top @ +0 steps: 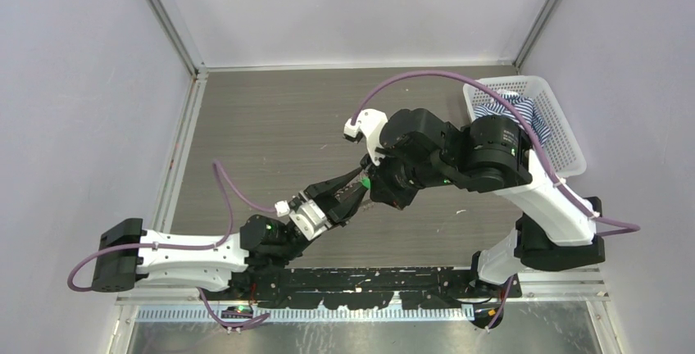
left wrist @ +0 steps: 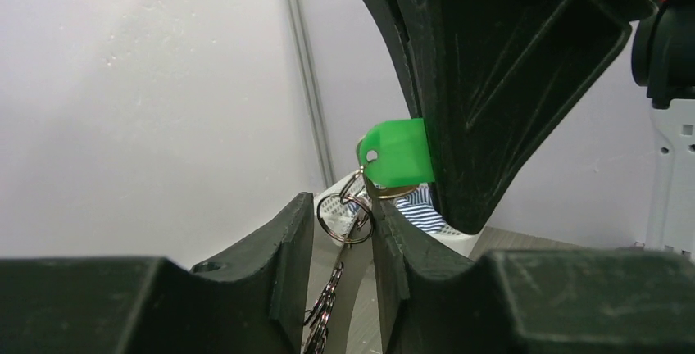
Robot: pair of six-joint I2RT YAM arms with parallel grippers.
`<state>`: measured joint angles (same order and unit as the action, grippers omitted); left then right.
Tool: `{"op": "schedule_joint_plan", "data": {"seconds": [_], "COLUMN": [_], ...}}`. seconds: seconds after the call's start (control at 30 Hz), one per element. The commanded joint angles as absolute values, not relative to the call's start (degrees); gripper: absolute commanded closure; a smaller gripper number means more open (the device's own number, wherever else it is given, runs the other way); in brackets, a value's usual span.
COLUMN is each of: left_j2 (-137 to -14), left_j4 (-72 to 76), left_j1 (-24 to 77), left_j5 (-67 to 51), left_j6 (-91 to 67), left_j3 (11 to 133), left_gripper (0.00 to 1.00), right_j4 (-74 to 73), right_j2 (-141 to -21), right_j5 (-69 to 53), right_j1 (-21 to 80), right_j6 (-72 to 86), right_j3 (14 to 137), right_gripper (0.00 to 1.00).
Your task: Remove the keys from the keyring
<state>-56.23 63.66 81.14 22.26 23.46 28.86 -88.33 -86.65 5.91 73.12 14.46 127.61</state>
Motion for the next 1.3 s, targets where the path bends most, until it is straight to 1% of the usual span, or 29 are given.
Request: {"op": "schedule_joint_plan", "data": {"seconds": [0.0, 0.17, 0.63, 0.9, 1.07, 1.27], "left_j2": [-54.9, -55.3, -55.6, -55.9, -56.2, -56.6], "left_j4": [66.8, 65.1, 65.1, 64.3, 64.4, 64.6], "left_j1": [81.4, 81.5, 81.6, 81.6, 81.6, 81.6], "left_j5": [20.5, 19.6, 20.5, 20.9, 20.3, 20.4], "left_j6": [20.5, 18.0, 17.0, 17.1, 17.3, 17.5], "left_j3": [28.4, 28.2, 28.1, 28.6, 28.5, 28.7], "left_gripper": [0.66, 0.64, 0.62, 0.59, 0.59, 0.61], "right_j4": [-92.7, -93.3, -92.4, -91.8, -91.4, -90.8], "right_j2": [-87.3, -88.6, -88.6, -88.2, -87.8, -87.3], "right_j5": [3.7, 4.0, 4.1, 4.3, 4.8, 5.1], "right_j1": [73.5, 73.5, 73.5, 73.5, 73.5, 73.6], "right_j6": [16.0, 16.2, 15.9, 15.9, 15.9, 16.1], "right_j3": [132.5, 135.2, 136.0, 135.4, 135.3, 135.2], "right_gripper": [0.99, 0.99, 0.99, 0.99, 0.99, 0.99]}}
